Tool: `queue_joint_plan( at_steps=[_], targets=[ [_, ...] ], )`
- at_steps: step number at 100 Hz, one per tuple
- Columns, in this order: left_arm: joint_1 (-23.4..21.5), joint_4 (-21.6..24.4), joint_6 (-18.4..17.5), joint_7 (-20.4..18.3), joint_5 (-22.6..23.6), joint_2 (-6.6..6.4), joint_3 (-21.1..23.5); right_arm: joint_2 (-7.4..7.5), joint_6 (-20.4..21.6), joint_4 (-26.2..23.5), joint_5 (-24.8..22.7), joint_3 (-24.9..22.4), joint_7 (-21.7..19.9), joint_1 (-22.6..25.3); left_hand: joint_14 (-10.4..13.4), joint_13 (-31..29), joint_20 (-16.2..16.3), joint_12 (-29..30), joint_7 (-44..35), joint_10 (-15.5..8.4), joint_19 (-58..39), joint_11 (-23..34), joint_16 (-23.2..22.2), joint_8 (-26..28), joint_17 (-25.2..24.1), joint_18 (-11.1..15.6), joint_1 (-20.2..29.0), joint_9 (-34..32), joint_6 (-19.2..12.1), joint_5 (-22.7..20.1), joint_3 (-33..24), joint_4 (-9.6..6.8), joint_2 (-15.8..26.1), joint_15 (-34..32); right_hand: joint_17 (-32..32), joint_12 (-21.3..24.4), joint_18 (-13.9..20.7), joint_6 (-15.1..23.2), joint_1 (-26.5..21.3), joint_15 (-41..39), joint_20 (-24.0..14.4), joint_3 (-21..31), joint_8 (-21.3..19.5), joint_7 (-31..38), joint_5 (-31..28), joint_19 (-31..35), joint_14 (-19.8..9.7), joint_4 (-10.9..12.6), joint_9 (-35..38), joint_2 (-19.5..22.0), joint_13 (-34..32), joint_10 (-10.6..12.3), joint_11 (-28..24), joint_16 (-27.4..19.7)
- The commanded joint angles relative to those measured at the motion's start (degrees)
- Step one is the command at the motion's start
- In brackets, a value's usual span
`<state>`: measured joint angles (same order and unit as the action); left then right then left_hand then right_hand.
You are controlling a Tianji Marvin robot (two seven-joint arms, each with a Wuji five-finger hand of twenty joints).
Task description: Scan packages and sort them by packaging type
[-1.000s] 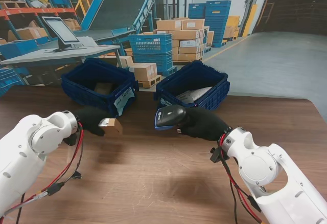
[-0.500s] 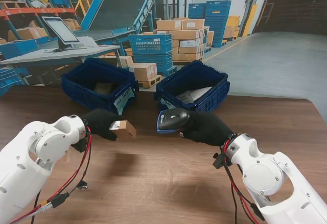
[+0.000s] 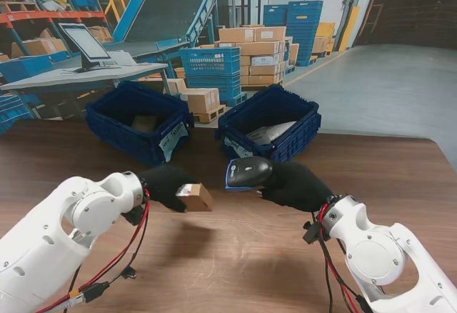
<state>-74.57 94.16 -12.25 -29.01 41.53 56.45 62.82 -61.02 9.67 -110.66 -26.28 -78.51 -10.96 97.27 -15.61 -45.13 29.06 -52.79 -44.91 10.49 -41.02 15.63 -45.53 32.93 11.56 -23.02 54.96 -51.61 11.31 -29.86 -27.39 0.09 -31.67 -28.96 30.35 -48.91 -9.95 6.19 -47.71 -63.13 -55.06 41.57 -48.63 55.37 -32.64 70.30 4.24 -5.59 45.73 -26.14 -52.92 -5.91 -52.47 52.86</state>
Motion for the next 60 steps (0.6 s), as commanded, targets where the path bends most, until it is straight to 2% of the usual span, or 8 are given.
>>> queue_joint_plan(
  at_steps=[1, 26, 49, 60],
  targets=[
    [-0.1, 1.4, 0.4, -0.7, 0.1, 0.75, -1.0, -0.4, 0.6, -0.4, 0.0, -0.2, -0.6, 0.8, 0.5, -0.4, 1.3, -3.1, -7.3, -3.7, -1.9, 7.0, -0.8, 3.5, -0.3, -0.9, 8.5, -4.5, -6.8, -5.2, -4.4, -1.41, 6.2, -0.7, 0.4, -0.3, 0.0, 3.5, -6.1, -0.3, -0.2, 5.1, -0.9, 1.6, -3.8, 0.6, 0.2, -0.5, 1.0, 4.8, -0.3, -1.6, 0.2, -0.2],
    [2.0, 1.1, 1.2, 0.3, 3.0, 0.93, -5.4, -0.49, 1.4, -0.7, 0.2, -1.5, -0.1, 2.0, 0.7, -0.1, 1.3, -3.1, -6.8, -3.9, -1.8, 6.7, -0.7, 3.6, -0.3, -0.7, 8.6, -4.2, -7.0, -5.0, -3.8, -1.58, 6.7, -0.2, 0.4, -0.3, 0.0, 3.5, -6.1, -0.3, -0.1, 5.1, -0.9, 1.6, -3.8, 0.6, 0.1, -0.5, 1.0, 4.8, -0.4, -1.6, 0.2, -0.2],
    [6.5, -2.3, 5.1, 2.4, 2.6, 1.63, -11.5, -0.65, 1.3, -1.0, 0.6, -2.5, 0.4, 2.8, 0.5, 0.4, 1.4, -3.0, -6.2, -3.6, -1.8, 6.1, -0.7, 3.5, -0.4, -0.7, 8.6, -3.7, -6.7, -4.6, -2.9, -1.5, 7.7, 0.3, 0.4, -0.3, 0.1, 3.5, -6.2, -0.3, -0.1, 5.1, -0.9, 1.5, -3.8, 0.5, 0.2, -0.5, 1.0, 4.8, -0.4, -1.6, 0.2, -0.2],
    [8.0, -3.1, 8.2, 3.3, 2.8, 2.02, -14.0, -0.74, 1.4, -0.8, 1.1, -2.7, 0.7, 2.9, 0.4, 0.5, 1.4, -3.0, -5.9, -3.4, -1.7, 6.0, -0.7, 3.5, -0.6, -0.8, 8.9, -3.7, -6.5, -4.6, -2.5, -1.47, 8.1, 0.3, 0.4, -0.4, 0.0, 3.5, -6.2, -0.3, -0.1, 5.1, -0.9, 1.5, -3.8, 0.6, 0.4, -0.5, 1.0, 4.7, -0.4, -1.7, 0.3, -0.2]
  ],
)
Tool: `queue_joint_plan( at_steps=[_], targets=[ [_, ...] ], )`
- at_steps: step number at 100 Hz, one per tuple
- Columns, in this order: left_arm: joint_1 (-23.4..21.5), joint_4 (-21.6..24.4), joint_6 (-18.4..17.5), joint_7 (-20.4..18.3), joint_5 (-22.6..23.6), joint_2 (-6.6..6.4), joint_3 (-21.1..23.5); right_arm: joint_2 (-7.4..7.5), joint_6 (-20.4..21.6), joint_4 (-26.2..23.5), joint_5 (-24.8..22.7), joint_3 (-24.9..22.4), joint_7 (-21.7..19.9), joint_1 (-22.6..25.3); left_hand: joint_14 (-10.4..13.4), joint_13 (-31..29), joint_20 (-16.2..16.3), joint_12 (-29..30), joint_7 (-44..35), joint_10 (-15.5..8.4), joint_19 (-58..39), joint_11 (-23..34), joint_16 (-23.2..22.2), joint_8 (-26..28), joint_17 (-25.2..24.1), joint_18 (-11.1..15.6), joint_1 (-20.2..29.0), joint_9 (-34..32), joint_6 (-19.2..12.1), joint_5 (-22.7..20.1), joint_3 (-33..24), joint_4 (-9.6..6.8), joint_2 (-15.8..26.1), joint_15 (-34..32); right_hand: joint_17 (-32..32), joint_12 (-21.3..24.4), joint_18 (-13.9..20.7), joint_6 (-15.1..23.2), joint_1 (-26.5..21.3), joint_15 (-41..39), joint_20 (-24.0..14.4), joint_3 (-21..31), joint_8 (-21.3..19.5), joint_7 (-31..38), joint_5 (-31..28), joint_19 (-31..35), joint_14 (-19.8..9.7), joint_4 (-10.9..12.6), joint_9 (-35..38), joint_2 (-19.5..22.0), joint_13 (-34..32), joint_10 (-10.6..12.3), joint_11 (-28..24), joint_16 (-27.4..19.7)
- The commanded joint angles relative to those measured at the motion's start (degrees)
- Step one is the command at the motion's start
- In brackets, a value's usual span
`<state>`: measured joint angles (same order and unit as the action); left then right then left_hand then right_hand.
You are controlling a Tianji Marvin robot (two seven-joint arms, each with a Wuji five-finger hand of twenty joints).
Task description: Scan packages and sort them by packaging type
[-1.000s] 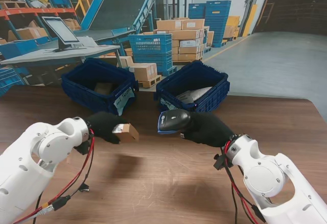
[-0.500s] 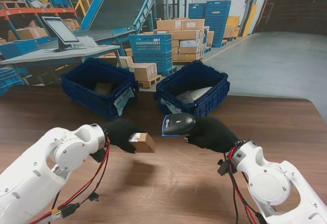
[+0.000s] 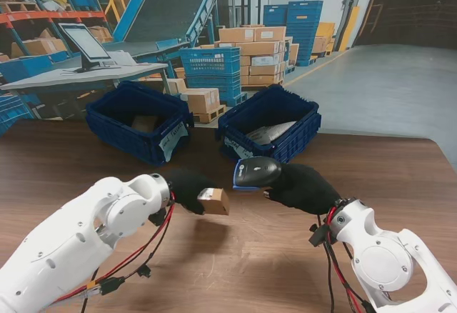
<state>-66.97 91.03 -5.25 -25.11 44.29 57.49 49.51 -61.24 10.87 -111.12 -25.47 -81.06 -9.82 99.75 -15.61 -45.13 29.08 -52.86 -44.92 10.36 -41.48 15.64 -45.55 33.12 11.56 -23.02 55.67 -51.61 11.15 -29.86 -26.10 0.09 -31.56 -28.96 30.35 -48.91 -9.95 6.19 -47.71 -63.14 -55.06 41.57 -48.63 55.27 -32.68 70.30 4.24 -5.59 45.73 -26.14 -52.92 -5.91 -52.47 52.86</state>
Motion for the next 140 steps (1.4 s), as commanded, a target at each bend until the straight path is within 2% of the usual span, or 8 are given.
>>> queue_joint_plan(
  at_steps=[1, 23, 53, 98, 105, 112, 123, 140],
  targets=[
    [0.6, -0.1, 1.5, -0.6, 0.0, 1.0, -0.9, -0.51, 0.2, -0.3, 0.3, -0.1, -0.5, 0.4, 0.3, 0.5, 1.4, -2.9, -5.9, -3.3, -1.2, 5.9, -0.7, 3.3, -0.6, -0.8, 8.2, -3.7, -6.3, -4.7, -3.8, -1.47, 8.0, 0.3, 0.4, -0.4, -0.1, 3.5, -6.2, -0.3, -0.1, 5.1, -0.9, 1.6, -3.8, 0.6, 0.4, -0.5, 1.0, 4.7, -0.3, -1.7, 0.3, -0.2],
    [2.6, -1.2, 5.7, -1.1, -1.8, 1.24, -4.6, -0.59, 0.8, 0.4, 0.9, -0.3, -0.1, 0.7, 0.2, 0.9, 1.4, -2.9, -5.3, -3.1, -1.1, 5.6, -0.7, 3.2, -0.8, -0.9, 8.6, -3.4, -6.1, -4.6, -2.9, -1.54, 8.6, 0.5, 0.3, -0.4, -0.2, 3.4, -6.2, -0.3, -0.2, 5.1, -0.9, 1.6, -3.8, 0.6, 0.3, -0.5, 1.0, 4.7, -0.3, -1.7, 0.3, -0.2],
    [4.3, -1.5, 8.0, -4.5, -2.0, 0.6, -8.3, -0.58, 1.4, 0.4, 0.9, -1.1, -0.1, 1.3, 0.5, 1.9, 1.0, -2.6, -3.5, -3.1, 0.0, 4.1, 0.2, 3.4, -1.4, -0.6, 9.4, -2.4, -5.9, -3.9, 0.0, -1.82, 10.4, 2.1, 0.4, -0.4, -0.1, 3.4, -6.2, -0.4, -0.2, 5.1, -0.9, 1.6, -3.8, 0.6, 0.3, -0.5, 1.0, 4.7, -0.4, -1.7, 0.3, -0.2],
    [5.7, -3.9, 17.8, 2.0, -0.3, 2.45, -12.3, -0.56, 1.8, 0.7, 1.8, -1.9, -0.4, 1.4, -0.2, 3.7, 0.9, -0.5, 1.7, -1.7, 1.0, 3.7, 1.4, 2.0, -2.5, -0.9, 9.2, 0.3, -4.0, -3.3, 3.7, -2.33, 11.6, 3.6, 0.3, -0.4, -0.1, 3.4, -6.3, -0.4, -0.2, 5.1, -0.9, 1.6, -3.8, 0.6, 0.4, -0.6, 1.0, 4.7, -0.4, -1.7, 0.3, -0.2],
    [6.2, -4.4, 18.6, 2.4, -0.1, 2.58, -13.4, -0.53, 1.9, 0.7, 1.9, -1.9, -0.6, 1.4, -0.3, 5.7, 0.9, 4.0, 8.0, -1.0, 2.0, 7.9, 2.1, -0.5, -3.5, -0.9, 6.4, 5.5, -2.8, -2.3, 6.5, -2.75, 11.4, 4.8, 0.3, -0.4, -0.1, 3.3, -6.3, -0.3, -0.2, 5.1, -0.9, 1.6, -3.8, 0.6, 0.3, -0.6, 1.0, 4.7, -0.3, -1.7, 0.3, -0.2],
    [6.9, -4.6, 18.9, 2.4, 0.7, 2.59, -14.4, -0.49, 1.9, 0.7, 1.9, -2.1, -0.8, 1.6, -0.6, 8.0, 1.0, 16.2, 17.4, -0.3, 3.1, 12.9, 2.4, -2.8, -4.5, -1.0, -4.1, 11.8, 0.0, -1.7, 4.6, -2.92, 13.6, 5.8, 0.3, -0.4, 0.0, 3.4, -6.3, -0.3, -0.2, 5.1, -1.0, 1.5, -3.8, 0.5, 0.2, -0.5, 1.0, 4.7, -0.3, -1.6, 0.3, -0.2],
    [7.8, -4.7, 18.6, 1.7, 1.6, 2.39, -15.5, -0.45, 1.7, 0.5, 2.0, -2.4, -1.1, 1.9, -1.7, 14.2, 0.8, 20.0, 28.6, 1.2, 6.1, 8.0, 4.0, -9.4, -7.6, -1.6, -11.5, 20.0, 2.8, 3.2, 5.9, -1.83, 13.7, 9.2, 0.4, -0.4, -0.1, 3.4, -6.3, -0.3, -0.2, 5.1, -1.0, 1.6, -3.9, 0.6, 0.3, -0.6, 1.0, 4.7, -0.3, -1.7, 0.3, -0.2],
    [8.6, -4.1, 18.6, -0.6, 2.1, 1.89, -16.8, -0.39, 1.2, 0.0, 2.0, -3.0, -1.6, 2.2, -3.6, 20.5, 1.4, 22.8, 40.7, 3.2, 9.8, 2.6, 6.0, -15.2, -10.4, -2.3, -14.2, 28.9, 6.6, 9.4, 10.0, -1.55, 15.4, 12.3, 0.3, -0.5, -0.1, 3.4, -6.3, -0.3, -0.2, 5.1, -1.0, 1.6, -3.9, 0.5, 0.5, -0.6, 1.0, 4.6, -0.3, -1.8, 0.3, -0.2]
  ],
)
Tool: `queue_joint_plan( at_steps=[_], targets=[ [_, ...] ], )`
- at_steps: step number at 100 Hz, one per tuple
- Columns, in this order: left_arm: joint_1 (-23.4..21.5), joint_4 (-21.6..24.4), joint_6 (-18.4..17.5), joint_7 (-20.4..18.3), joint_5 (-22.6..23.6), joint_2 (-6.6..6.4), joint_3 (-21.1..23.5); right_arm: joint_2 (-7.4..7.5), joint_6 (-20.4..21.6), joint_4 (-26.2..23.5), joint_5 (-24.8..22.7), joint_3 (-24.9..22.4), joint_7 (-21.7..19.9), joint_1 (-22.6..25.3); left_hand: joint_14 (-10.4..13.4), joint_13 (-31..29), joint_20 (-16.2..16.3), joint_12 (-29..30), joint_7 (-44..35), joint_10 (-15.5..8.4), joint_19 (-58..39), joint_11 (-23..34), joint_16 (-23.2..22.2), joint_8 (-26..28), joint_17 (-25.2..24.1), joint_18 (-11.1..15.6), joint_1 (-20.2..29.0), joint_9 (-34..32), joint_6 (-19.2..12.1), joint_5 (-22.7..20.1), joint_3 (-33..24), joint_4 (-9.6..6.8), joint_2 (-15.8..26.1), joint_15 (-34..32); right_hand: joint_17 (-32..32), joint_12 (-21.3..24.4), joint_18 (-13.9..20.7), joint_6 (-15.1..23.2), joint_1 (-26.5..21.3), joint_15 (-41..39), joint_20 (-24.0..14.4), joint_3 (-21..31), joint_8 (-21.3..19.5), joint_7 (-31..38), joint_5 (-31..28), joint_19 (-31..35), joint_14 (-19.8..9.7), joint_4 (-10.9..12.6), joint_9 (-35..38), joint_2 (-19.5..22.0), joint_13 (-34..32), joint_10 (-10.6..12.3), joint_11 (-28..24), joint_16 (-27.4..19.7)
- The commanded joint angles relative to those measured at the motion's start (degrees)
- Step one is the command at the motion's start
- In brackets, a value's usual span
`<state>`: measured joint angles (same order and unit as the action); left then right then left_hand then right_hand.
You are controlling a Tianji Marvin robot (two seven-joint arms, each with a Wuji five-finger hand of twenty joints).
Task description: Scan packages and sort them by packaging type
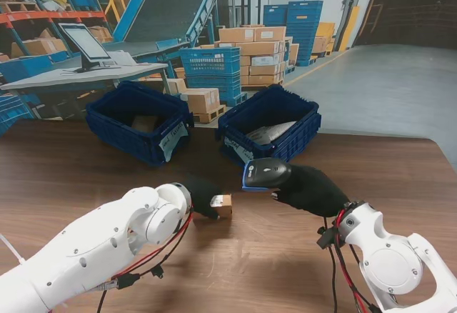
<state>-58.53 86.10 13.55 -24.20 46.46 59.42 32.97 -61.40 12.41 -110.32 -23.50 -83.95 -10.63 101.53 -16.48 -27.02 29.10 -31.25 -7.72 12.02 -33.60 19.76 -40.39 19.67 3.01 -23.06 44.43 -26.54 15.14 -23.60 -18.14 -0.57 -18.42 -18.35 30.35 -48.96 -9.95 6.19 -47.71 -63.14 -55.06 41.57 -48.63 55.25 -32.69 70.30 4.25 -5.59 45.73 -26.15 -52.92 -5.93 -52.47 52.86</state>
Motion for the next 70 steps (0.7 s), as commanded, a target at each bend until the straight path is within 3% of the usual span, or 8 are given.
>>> queue_joint_plan(
  at_steps=[1, 10, 14, 27, 50, 70],
  targets=[
    [0.3, 1.0, -0.2, -1.8, -0.1, -0.11, -0.3, -0.23, -0.4, -0.8, 0.0, -0.1, -0.7, 0.5, -3.0, 2.9, 1.4, 1.5, 4.6, 1.7, 2.5, -2.0, 1.0, -2.4, -2.1, -2.4, -3.3, 4.7, 3.0, 3.8, 2.5, -0.81, 2.5, 1.9, 0.3, -0.4, -0.1, 3.4, -6.3, -0.3, -0.2, 5.1, -1.0, 1.6, -3.9, 0.5, 0.5, -0.6, 1.0, 4.6, -0.3, -1.7, 0.3, -0.2],
    [0.7, 2.1, -0.7, -4.0, 0.7, -0.65, -0.8, -0.24, -0.6, -1.0, -0.1, -0.2, -0.7, 0.6, -3.5, 5.3, 1.5, 2.3, 7.4, 2.4, 3.7, -4.3, 1.5, -3.7, -3.5, -2.6, -5.4, 8.8, 4.7, 8.2, 4.4, -0.38, 3.6, 3.0, 0.3, -0.4, -0.1, 3.4, -6.3, -0.3, -0.2, 5.1, -1.0, 1.5, -3.8, 0.5, 0.5, -0.6, 1.0, 4.7, -0.3, -1.7, 0.4, -0.2],
    [0.5, 2.6, -0.7, -4.5, 1.2, -0.8, -0.9, -0.25, -0.6, -1.1, -0.2, -0.2, -0.7, 0.6, -4.0, 6.5, 3.2, 3.0, 7.9, 2.9, 5.7, -5.6, 2.1, -4.8, -4.1, -2.7, -4.9, 10.8, 5.6, 10.1, 7.4, -0.67, 4.5, 3.7, 0.3, -0.4, -0.1, 3.4, -6.3, -0.3, -0.2, 5.1, -1.0, 1.6, -3.8, 0.5, 0.4, -0.6, 1.0, 4.6, -0.3, -1.8, 0.4, -0.2],
    [0.8, 3.9, 0.2, -6.6, 2.3, -1.28, -1.8, -0.25, -0.9, -1.4, -0.5, -0.1, -0.6, 0.5, -4.8, 10.1, 2.7, 5.4, 8.7, 4.2, 9.3, -10.4, 3.9, -6.0, -6.4, -3.2, -6.5, 15.5, 7.7, 15.5, 10.4, -0.89, 6.2, 6.5, 0.3, -0.4, -0.2, 3.3, -6.4, -0.3, -0.2, 5.1, -1.0, 1.6, -3.9, 0.5, 0.4, -0.6, 1.0, 4.6, -0.3, -1.8, 0.4, -0.2],
    [1.0, 6.0, 1.2, -9.5, 1.9, -1.84, -1.7, -0.33, -1.9, -2.5, -1.0, -0.5, -0.4, 0.6, -5.4, 13.2, 2.0, 7.9, 9.2, 5.3, 14.4, -15.5, 7.9, -9.4, -7.8, -3.5, -7.0, 17.0, 7.7, 15.7, 14.4, -1.37, 9.0, 10.0, 0.3, -0.4, -0.1, 3.3, -6.4, -0.3, -0.2, 5.1, -1.0, 1.6, -3.9, 0.5, 0.3, -0.6, 1.0, 4.6, -0.3, -1.8, 0.4, -0.2],
    [-0.8, 8.8, 1.1, -11.9, 4.5, -2.3, 0.3, -0.33, -2.1, -3.2, -1.4, -0.7, -0.3, 1.1, -5.4, 14.6, 2.1, 8.4, 9.0, 5.2, 16.0, -17.1, 11.0, -10.3, -8.0, -3.6, -6.7, 16.8, 7.1, 15.6, 16.1, -1.81, 10.3, 11.8, 0.3, -0.4, -0.1, 3.4, -6.3, -0.3, -0.2, 5.1, -1.0, 1.5, -3.9, 0.5, 0.3, -0.6, 1.0, 4.7, -0.3, -1.7, 0.4, -0.2]
  ],
)
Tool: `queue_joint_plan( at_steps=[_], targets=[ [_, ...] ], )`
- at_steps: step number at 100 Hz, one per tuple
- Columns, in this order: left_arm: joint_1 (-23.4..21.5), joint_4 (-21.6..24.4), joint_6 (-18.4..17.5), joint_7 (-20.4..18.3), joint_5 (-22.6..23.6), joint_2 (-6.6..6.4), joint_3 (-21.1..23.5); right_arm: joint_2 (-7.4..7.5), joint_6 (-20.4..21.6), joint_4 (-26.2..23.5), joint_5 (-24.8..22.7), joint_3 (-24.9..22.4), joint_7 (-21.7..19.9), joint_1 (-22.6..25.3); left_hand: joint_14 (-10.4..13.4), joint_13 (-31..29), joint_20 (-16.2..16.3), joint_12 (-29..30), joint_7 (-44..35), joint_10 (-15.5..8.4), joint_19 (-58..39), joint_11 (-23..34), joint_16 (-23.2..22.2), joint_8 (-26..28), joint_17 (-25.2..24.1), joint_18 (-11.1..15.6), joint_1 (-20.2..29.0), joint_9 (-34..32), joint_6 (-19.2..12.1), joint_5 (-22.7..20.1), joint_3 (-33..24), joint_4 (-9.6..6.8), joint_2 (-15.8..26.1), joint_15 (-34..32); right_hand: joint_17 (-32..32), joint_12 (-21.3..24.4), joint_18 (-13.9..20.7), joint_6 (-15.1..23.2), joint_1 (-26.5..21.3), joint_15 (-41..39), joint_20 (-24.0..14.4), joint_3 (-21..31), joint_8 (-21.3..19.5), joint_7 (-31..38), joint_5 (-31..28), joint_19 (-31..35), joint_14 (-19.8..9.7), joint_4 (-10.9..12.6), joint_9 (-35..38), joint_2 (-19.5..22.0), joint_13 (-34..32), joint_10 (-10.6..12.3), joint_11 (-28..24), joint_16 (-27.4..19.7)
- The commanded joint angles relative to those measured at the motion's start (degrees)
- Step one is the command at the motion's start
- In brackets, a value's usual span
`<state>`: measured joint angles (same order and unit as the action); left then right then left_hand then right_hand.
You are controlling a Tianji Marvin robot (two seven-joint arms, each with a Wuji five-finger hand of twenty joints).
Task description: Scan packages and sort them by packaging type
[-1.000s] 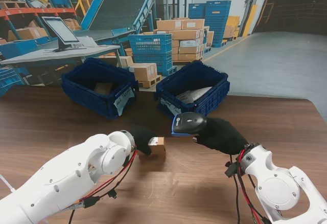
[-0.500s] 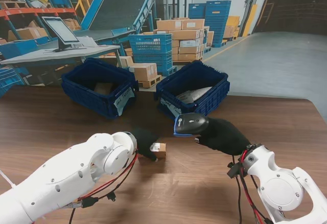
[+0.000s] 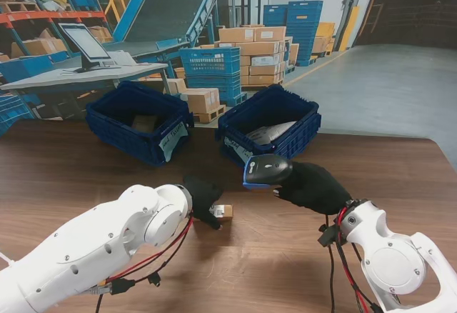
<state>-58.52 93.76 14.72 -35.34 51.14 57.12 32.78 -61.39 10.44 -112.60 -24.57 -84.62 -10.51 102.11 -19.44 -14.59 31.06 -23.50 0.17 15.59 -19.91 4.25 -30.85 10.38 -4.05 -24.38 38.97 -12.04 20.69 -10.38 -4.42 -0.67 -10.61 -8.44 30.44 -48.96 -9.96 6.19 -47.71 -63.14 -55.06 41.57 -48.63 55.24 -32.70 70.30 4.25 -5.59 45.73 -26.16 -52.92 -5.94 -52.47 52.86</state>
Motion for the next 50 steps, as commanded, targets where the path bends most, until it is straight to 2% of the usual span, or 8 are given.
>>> queue_joint_plan(
  at_steps=[1, 17, 27, 50],
  targets=[
    [-0.9, 1.2, -0.1, -0.8, -0.1, -0.01, 0.6, -0.35, -0.2, -0.9, -0.4, 0.0, -0.4, 0.6, -2.5, 2.5, 0.1, 0.6, 1.1, 1.6, 2.4, -1.6, 1.6, -1.0, -1.0, -2.3, -1.2, 2.4, 1.5, 2.4, 2.4, -1.74, 2.5, 2.0, 0.2, -0.4, -0.1, 3.4, -6.4, -0.3, -0.2, 5.1, -1.0, 1.5, -3.9, 0.5, 0.3, -0.6, 1.0, 4.6, -0.3, -1.7, 0.4, -0.2],
    [-2.2, 3.5, 0.2, -2.6, 1.0, -0.32, 1.7, -0.39, -0.4, -1.6, -0.8, -0.1, -0.1, 1.1, -2.4, 3.7, -0.3, 1.4, 0.5, 1.4, 4.0, -1.9, 5.3, 0.1, -1.3, -2.3, 0.3, 2.5, 0.0, 2.5, 2.6, -2.08, 1.3, 3.5, 0.2, -0.4, -0.2, 3.4, -6.3, -0.3, -0.2, 5.1, -1.0, 1.5, -3.9, 0.5, 0.3, -0.6, 1.1, 4.6, -0.3, -1.7, 0.4, -0.2],
    [-3.5, 5.0, -0.5, -3.5, 3.0, -0.38, 3.0, -0.37, -0.7, -2.1, -1.1, -0.2, -0.3, 1.1, -2.1, 4.0, -0.4, 1.6, 0.5, 1.3, 4.4, -2.0, 6.1, 0.4, -1.3, -2.3, 0.7, 2.5, -0.4, 2.4, 2.5, -2.08, 0.9, 3.7, 0.2, -0.4, -0.1, 3.4, -6.3, -0.3, -0.2, 5.1, -1.0, 1.5, -3.8, 0.5, 0.3, -0.6, 1.0, 4.6, -0.4, -1.7, 0.4, -0.2],
    [-6.0, 7.0, -1.2, -3.7, 4.0, -0.36, 5.3, -0.38, -1.5, -3.3, -2.0, -0.3, -0.1, 1.4, -2.0, 4.5, -0.7, 2.1, 0.4, 1.2, 5.0, -2.1, 7.4, 1.2, -1.2, -2.3, 0.9, 2.5, -0.8, 2.4, 2.3, -1.98, 0.9, 3.8, 0.3, -0.4, 0.0, 3.4, -6.3, -0.3, -0.2, 5.1, -1.1, 1.5, -3.9, 0.5, 0.4, -0.6, 1.0, 4.6, -0.4, -1.7, 0.5, -0.1]
  ],
)
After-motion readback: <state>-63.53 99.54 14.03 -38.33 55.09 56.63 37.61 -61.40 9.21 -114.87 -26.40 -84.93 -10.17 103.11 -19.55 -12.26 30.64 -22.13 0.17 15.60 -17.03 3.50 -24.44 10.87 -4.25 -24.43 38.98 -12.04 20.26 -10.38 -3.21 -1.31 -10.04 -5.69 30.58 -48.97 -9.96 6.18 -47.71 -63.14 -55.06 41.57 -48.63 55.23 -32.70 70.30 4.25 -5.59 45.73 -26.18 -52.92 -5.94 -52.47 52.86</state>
